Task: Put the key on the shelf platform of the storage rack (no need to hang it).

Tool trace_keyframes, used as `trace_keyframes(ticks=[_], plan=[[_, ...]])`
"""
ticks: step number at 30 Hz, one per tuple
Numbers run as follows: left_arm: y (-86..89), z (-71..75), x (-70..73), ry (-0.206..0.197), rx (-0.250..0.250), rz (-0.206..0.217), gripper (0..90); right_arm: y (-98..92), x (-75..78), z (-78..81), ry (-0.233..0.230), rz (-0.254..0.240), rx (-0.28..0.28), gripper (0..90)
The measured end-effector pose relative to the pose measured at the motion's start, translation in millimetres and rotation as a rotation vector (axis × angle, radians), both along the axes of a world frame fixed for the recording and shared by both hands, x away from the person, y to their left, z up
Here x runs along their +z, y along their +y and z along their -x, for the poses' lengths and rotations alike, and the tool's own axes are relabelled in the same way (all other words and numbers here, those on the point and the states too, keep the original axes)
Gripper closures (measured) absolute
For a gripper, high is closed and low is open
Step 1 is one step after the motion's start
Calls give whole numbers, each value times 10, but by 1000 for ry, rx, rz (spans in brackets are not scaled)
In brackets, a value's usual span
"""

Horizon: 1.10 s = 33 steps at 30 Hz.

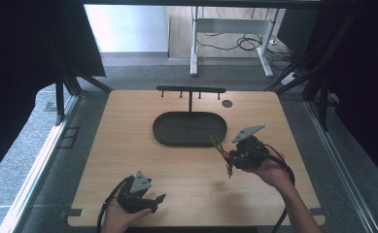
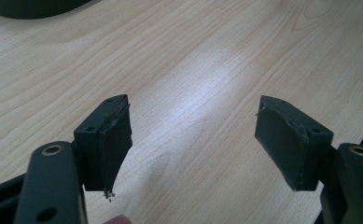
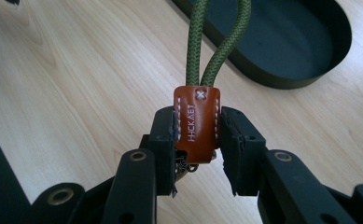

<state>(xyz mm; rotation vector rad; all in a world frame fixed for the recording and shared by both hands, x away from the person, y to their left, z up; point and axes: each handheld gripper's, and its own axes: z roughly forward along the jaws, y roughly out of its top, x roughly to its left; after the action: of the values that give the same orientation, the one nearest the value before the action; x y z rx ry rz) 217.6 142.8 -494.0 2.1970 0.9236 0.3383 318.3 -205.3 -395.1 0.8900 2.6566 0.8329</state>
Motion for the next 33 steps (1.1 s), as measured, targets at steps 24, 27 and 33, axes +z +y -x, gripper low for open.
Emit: trace_keyframes(ticks=[24,27,33], plan=[[18,5,18,-5,1,0,276,270,46,-289,10,20,28,673],[25,3,18,-5,3,2,276,300,56,-328,10,21,25,673],[31,5,24,-6,3,2,276,342,82,-402,9,20,21,673]])
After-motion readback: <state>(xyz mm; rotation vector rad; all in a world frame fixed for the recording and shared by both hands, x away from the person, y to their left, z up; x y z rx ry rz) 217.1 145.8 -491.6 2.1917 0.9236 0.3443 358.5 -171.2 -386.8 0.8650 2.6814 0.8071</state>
